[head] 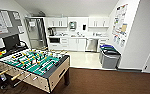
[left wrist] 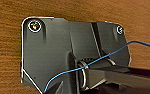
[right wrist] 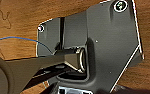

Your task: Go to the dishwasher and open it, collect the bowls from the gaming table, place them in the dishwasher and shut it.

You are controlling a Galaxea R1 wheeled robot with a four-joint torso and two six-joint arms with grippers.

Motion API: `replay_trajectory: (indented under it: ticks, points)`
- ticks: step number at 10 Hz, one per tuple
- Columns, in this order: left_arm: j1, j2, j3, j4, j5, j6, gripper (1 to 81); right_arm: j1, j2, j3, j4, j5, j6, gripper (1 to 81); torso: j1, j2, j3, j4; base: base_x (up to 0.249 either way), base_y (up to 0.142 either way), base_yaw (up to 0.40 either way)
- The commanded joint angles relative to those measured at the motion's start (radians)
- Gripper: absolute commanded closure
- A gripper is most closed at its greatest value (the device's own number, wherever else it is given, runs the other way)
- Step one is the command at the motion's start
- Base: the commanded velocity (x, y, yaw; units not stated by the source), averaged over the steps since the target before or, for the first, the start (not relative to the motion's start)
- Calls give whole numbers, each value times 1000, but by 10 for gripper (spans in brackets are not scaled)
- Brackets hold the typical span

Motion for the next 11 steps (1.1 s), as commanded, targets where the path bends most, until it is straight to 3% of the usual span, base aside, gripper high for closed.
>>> replay_trajectory:
  ticks: [1,11]
  points:
    - [-43,-11,10,5,55,1,10,32,-23,13,-11,-62,-3,10,0,0,0,0,191,0,0]
    - [-43,-11,10,5,55,0,10,32,-17,-3,-9,-62,-3,10,0,0,0,0,191,-77,0]
